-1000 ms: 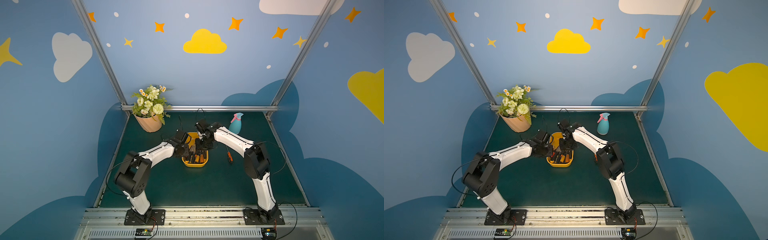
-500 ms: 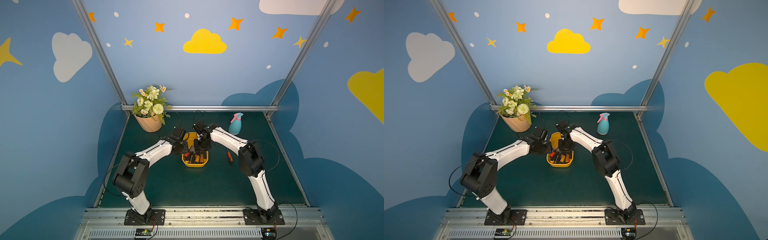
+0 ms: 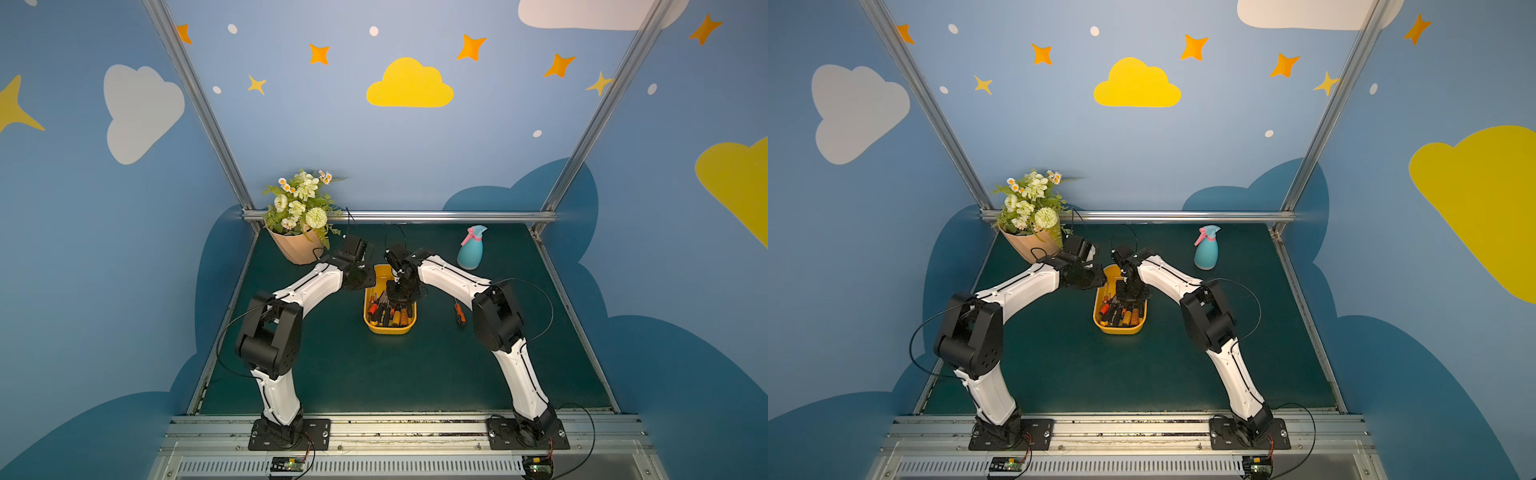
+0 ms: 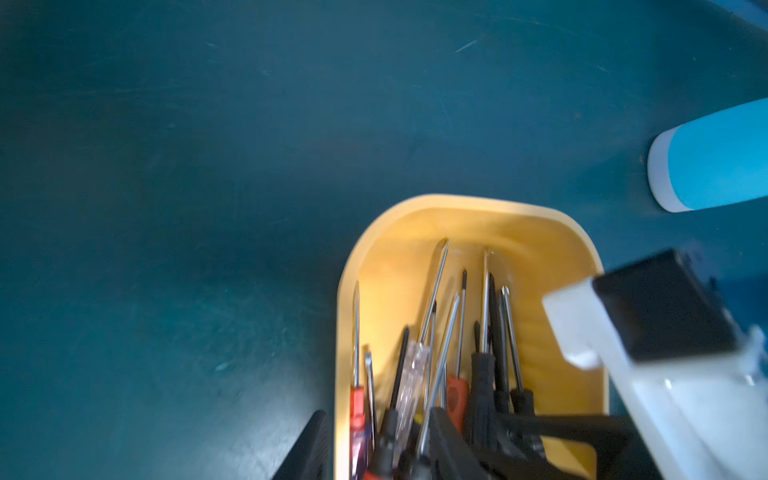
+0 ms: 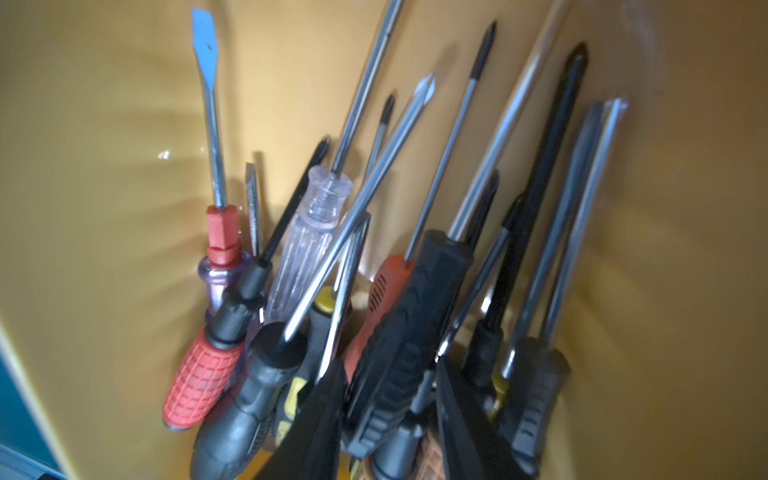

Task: Take out the screwdriver from the storage box
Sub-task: Pick up the screwdriver from the storage box.

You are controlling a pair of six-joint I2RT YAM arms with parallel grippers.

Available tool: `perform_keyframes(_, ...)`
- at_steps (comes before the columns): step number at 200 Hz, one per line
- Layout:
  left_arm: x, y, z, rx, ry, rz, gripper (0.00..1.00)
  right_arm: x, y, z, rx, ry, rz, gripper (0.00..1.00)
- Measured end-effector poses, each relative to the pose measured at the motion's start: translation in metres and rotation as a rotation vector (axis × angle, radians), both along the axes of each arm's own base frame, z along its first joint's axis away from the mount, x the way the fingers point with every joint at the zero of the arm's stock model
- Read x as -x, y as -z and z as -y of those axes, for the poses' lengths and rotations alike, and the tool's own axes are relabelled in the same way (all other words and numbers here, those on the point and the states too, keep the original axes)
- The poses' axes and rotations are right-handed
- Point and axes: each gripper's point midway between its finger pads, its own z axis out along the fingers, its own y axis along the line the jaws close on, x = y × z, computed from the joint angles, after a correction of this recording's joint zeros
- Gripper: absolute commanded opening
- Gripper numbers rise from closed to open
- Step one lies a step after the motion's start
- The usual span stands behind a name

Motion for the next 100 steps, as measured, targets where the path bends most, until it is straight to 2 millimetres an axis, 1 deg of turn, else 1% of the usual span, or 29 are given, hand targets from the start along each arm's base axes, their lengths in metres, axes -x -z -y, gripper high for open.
perform_keyframes(22, -0.014, 0.009, 0.004, -0.018, 0.016, -0.023, 0.37, 0.001, 0.005, 0.0, 0.006, -0.005, -0.007, 0.36)
perform_keyframes(36, -0.017, 0.016, 0.004, -0.03, 0.018, -0.044, 0.37, 0.001, 0.006, -0.001, 0.004, -0.008, -0.009, 0.35)
perform_keyframes(69, -0.011, 0.031, -0.002, -0.074, 0.019, -0.104, 0.37, 0.001, 0.006, -0.001, 0.005, -0.018, -0.006, 0.35)
perform_keyframes(100, -0.005, 0.03, -0.007, -0.097, 0.02, -0.114, 0.37, 0.001, 0.006, -0.001, 0.002, -0.023, -0.006, 0.33)
